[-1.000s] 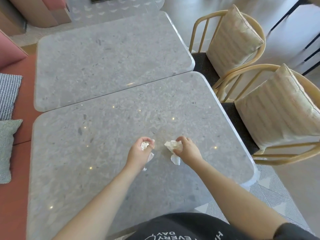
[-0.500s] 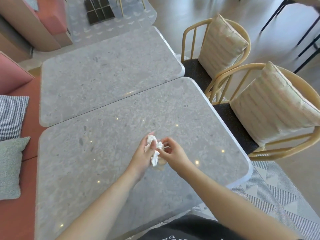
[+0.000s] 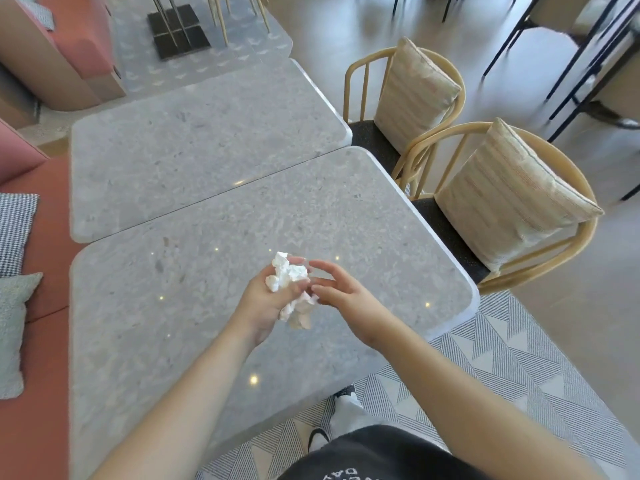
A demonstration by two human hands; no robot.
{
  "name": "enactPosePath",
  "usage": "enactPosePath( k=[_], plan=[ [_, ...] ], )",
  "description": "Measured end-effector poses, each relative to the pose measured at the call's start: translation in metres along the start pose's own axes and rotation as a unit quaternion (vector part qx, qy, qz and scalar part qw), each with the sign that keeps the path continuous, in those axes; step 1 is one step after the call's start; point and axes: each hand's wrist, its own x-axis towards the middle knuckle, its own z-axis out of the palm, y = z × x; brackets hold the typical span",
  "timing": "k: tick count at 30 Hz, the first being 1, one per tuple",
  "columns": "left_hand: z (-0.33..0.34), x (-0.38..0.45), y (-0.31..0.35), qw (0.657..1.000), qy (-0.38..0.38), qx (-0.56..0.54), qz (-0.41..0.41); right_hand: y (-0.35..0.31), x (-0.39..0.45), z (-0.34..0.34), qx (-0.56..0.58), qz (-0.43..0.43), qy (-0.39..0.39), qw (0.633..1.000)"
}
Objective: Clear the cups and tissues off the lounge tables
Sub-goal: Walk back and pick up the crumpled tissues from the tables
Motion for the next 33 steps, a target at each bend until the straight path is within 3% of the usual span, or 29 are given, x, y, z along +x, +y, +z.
enactPosePath(
  k=[3,6,15,24,28,33],
  plan=[
    [-0.005,-0.013,-0.004,0.999,0.04,0.007,0.012,0.008,-0.024,0.004,-0.015,-0.015,0.068,0.997],
    [0.002,-0.021,-0.004,0.999,0.025,0.028,0.027,0.011,-0.047,-0.001,-0.026,-0.037,0.114,0.992],
    [0.104,-0.017,0.004,0.988,0.002,0.154,0.028,-0.001,-0.13,-0.073,-0.019,-0.095,0.246,0.964],
    [0.296,-0.017,0.016,0.958,-0.161,0.21,0.112,0.0,-0.244,-0.209,0.023,-0.131,0.415,0.9],
    [0.384,-0.025,0.009,0.953,-0.233,0.176,0.08,0.006,-0.302,-0.27,0.026,-0.139,0.475,0.868],
    [0.464,-0.026,-0.005,0.955,-0.264,0.128,0.049,0.012,-0.356,-0.33,0.043,-0.165,0.526,0.833]
  ],
)
